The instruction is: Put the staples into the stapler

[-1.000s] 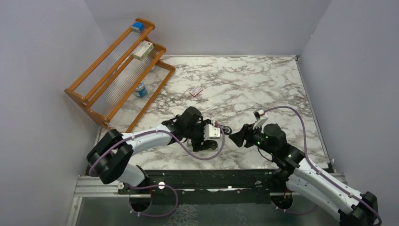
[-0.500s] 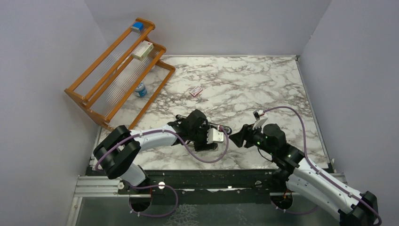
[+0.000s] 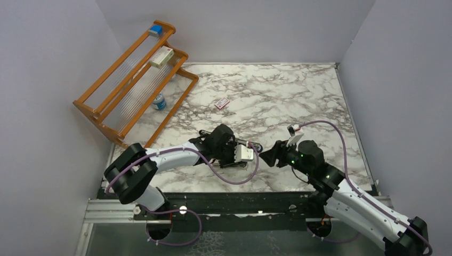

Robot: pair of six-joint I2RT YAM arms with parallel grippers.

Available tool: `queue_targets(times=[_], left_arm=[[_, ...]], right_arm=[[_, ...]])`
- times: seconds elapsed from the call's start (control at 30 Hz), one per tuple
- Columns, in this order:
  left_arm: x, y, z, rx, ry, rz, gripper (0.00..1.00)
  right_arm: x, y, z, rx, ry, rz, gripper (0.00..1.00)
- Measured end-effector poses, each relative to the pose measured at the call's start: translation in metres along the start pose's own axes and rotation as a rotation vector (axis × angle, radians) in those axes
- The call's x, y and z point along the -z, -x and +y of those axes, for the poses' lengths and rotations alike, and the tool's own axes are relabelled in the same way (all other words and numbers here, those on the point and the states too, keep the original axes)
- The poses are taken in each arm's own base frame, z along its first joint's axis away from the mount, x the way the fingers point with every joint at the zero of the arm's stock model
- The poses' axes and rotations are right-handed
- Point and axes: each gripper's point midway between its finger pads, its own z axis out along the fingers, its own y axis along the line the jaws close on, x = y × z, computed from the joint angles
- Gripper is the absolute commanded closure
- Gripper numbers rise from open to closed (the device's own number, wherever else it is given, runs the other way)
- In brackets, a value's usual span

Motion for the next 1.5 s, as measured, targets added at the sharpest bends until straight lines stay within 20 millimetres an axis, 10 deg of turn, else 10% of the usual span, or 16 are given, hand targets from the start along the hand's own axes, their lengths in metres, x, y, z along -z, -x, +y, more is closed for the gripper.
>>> queue_targets(times=[0.77, 1.5], left_arm=[[0.089, 0.069, 0.018, 0.264, 0.372, -0.397, 1.00], [0.098, 0.090, 0.013, 0.297, 0.338, -0.490, 1.00]], right_arm=[[-0.004, 0.025, 0.031, -0.408, 0.074, -0.069, 0.45], [-0.035, 0.027, 0.054, -0.459, 0.173, -0.012, 0.59]])
